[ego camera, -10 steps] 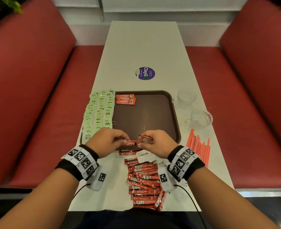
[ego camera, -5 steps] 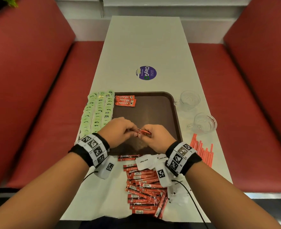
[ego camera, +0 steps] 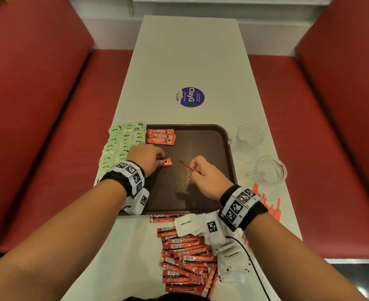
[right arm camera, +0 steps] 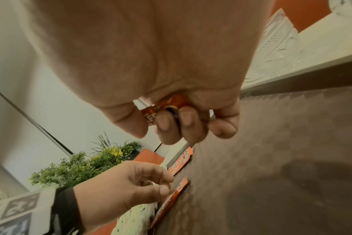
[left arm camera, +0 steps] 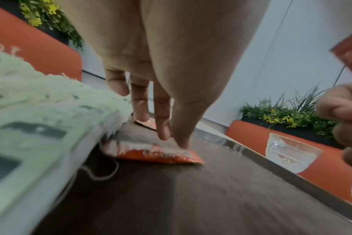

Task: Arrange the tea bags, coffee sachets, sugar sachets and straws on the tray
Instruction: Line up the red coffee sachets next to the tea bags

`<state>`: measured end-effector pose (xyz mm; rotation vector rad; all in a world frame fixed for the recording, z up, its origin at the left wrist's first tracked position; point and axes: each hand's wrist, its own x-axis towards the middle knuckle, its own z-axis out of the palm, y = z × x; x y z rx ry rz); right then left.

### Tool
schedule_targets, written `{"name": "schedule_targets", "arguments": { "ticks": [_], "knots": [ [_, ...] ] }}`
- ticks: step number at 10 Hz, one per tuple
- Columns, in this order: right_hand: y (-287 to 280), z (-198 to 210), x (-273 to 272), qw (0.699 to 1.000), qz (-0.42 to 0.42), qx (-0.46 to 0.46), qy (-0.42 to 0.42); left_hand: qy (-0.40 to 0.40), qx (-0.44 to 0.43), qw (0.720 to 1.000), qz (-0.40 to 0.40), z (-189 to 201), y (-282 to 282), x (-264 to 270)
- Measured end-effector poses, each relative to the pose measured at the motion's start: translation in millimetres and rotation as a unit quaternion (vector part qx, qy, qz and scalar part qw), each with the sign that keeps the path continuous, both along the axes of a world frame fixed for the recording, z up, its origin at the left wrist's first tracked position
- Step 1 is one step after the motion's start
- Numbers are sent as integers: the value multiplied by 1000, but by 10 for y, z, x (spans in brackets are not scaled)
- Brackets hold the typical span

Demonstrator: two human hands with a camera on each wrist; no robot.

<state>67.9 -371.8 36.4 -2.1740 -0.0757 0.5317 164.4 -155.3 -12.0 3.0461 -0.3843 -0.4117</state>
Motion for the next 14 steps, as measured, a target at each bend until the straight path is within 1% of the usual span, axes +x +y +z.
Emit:
{"name": "schedule_targets", "arguments": {
  "ticks": [1, 2, 3, 4, 5, 6, 7, 8, 9, 10, 11, 12, 13, 14],
  "knots": [
    [-8, 9, 6, 1000, -11, 11, 3, 22, 48, 999, -4, 31, -1, -17],
    [-2, -20, 14, 1000, -14, 9, 4, 64, 49, 997, 9, -12, -27, 40],
    [5, -56, 23, 1000, -12, 6, 5, 91, 35, 995, 8, -4, -73, 153],
    [-1, -58, 17, 1000, -14, 23, 5, 63, 47, 997, -15, 32, -149, 321],
    [-11, -32, 29, 999, -13, 42, 10, 93, 82, 992, -21, 4, -172, 475],
    [-10, 2, 54, 998, -21, 61, 11, 8, 105, 994, -26, -27, -181, 544],
    [-27, -18, 93, 999, -17, 32, -13, -13, 101, 995, -19, -46, -209, 537],
    [-30, -32, 126, 1000, -6, 0, -30, -7, 43, 999, 0, 18, -221, 571],
    [-24, -71, 165, 1000, -2, -6, -30, -16, -52, 998, 9, 187, -246, 499],
    [-22, -98, 192, 1000, 1, -5, -21, -55, -215, 975, -11, 369, -251, 287],
    [-19, -109, 203, 1000, 19, -13, -9, 6, -312, 946, -92, 540, -250, 10],
    [-8, -90, 201, 999, 37, -29, -17, 19, -301, 941, -150, 586, -200, -127],
    [4, -80, 200, 998, 27, -41, -29, 3, -260, 956, -133, 518, -81, -157],
    [42, -86, 191, 997, 18, -49, -55, 16, -211, 970, -117, 453, 5, -188]
  ]
}}
